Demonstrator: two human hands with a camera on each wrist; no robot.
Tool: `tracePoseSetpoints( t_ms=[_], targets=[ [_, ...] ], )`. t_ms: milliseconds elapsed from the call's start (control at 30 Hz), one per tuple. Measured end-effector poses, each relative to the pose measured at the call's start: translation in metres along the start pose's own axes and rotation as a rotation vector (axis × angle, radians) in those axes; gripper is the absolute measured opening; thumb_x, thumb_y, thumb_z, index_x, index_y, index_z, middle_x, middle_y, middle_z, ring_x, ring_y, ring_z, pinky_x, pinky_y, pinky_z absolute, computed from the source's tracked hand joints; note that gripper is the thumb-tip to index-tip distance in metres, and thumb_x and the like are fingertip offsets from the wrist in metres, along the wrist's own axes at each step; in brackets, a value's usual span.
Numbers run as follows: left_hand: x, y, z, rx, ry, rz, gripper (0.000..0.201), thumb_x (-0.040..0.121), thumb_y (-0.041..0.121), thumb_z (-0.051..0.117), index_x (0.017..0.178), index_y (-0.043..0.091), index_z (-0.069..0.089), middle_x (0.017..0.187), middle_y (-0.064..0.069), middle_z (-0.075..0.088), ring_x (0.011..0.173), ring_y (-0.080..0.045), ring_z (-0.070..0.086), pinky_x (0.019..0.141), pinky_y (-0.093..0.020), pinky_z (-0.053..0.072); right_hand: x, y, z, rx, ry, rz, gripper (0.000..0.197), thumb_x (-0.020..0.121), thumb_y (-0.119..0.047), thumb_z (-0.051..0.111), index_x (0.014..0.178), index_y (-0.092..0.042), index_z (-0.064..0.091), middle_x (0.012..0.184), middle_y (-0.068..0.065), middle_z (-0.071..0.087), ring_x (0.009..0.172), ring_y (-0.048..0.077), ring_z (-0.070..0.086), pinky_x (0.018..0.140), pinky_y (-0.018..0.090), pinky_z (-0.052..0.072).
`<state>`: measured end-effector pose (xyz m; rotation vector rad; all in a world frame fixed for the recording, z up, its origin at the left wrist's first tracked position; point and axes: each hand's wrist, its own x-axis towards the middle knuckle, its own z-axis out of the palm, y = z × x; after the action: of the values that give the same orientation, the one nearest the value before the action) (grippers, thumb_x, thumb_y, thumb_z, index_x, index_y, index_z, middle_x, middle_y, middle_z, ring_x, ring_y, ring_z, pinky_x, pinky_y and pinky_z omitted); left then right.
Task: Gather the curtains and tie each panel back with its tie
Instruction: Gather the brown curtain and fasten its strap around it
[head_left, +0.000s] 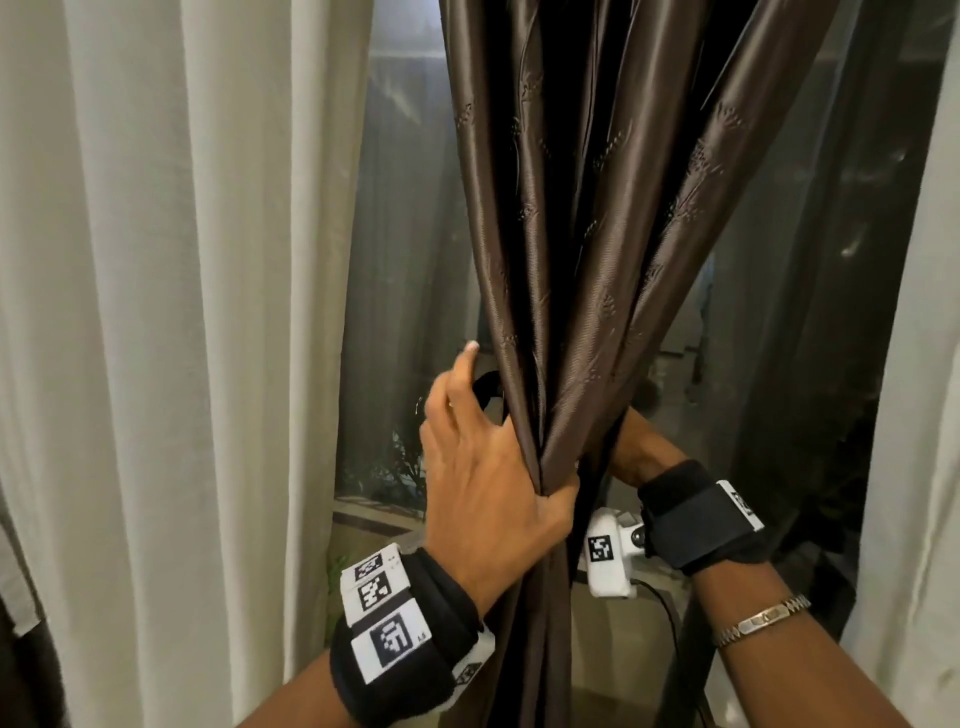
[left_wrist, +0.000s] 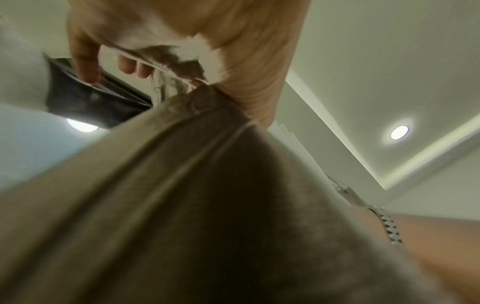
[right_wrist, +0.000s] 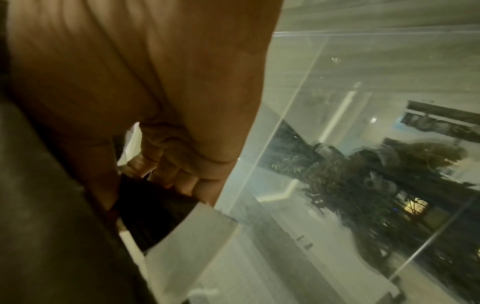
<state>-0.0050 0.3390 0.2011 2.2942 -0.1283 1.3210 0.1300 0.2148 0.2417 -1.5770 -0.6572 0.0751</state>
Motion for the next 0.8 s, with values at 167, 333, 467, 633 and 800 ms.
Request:
tracePoseSetpoints(
  t_ms=[167,333,467,633,800],
  targets=[
    [0.020,-0.016,0.014,-0.340,-0.052,-0.184,0.074,0.069,0.058,0.079,0.134,0.035,0.051,0.140,0.003,0.054,0.139,-0.022,0.048,0.124,-0.058,0.035,-0.006,-0.002,0.004,0.057,0.007,-0.090,0.027,0.104,0.016,0.043,0.112,0.000,0.064,0.090,0.001,0.075,0.072,0.002,0.069,0.063,0.009,0.056],
    [0.028,-0.026,0.021,-0.352,-0.045,-0.180,0.063,0.073,0.045,0.081,0.128,0.030,0.056,0.118,0.010,0.066,0.113,-0.021,0.069,0.103,-0.043,0.057,0.002,-0.009,0.001,0.042,0.030,-0.175,0.040,0.099,0.019,0.055,0.138,0.011,0.053,0.109,0.002,0.064,0.100,0.013,0.061,0.077,0.003,0.053],
    [0.036,-0.041,0.036,-0.384,-0.108,-0.232,0.029,0.074,0.037,0.071,0.097,0.021,0.063,0.085,0.009,0.070,0.081,-0.012,0.072,0.069,-0.025,0.055,0.004,-0.021,-0.010,-0.224,-0.054,-0.170,0.033,0.088,0.022,0.066,0.115,0.003,0.073,0.104,0.000,0.076,0.092,-0.003,0.074,0.081,0.010,0.056],
    [0.036,-0.045,0.047,-0.463,-0.109,-0.235,0.019,0.080,0.029,0.072,0.078,0.014,0.061,0.069,0.003,0.067,0.066,-0.013,0.068,0.060,-0.039,0.057,-0.005,-0.018,-0.039,0.130,-0.124,0.041,0.037,0.093,0.011,0.064,0.120,-0.013,0.071,0.100,0.006,0.074,0.091,0.019,0.070,0.078,0.033,0.059],
    [0.036,-0.042,0.044,-0.558,-0.154,-0.227,0.036,0.083,0.029,0.071,0.096,-0.004,0.070,0.089,-0.019,0.077,0.090,-0.032,0.076,0.081,-0.055,0.063,-0.011,-0.018,-0.058,0.539,-0.052,0.109,0.028,0.088,-0.003,0.069,0.115,-0.004,0.075,0.107,0.005,0.080,0.099,0.016,0.076,0.088,0.034,0.066]
  ],
)
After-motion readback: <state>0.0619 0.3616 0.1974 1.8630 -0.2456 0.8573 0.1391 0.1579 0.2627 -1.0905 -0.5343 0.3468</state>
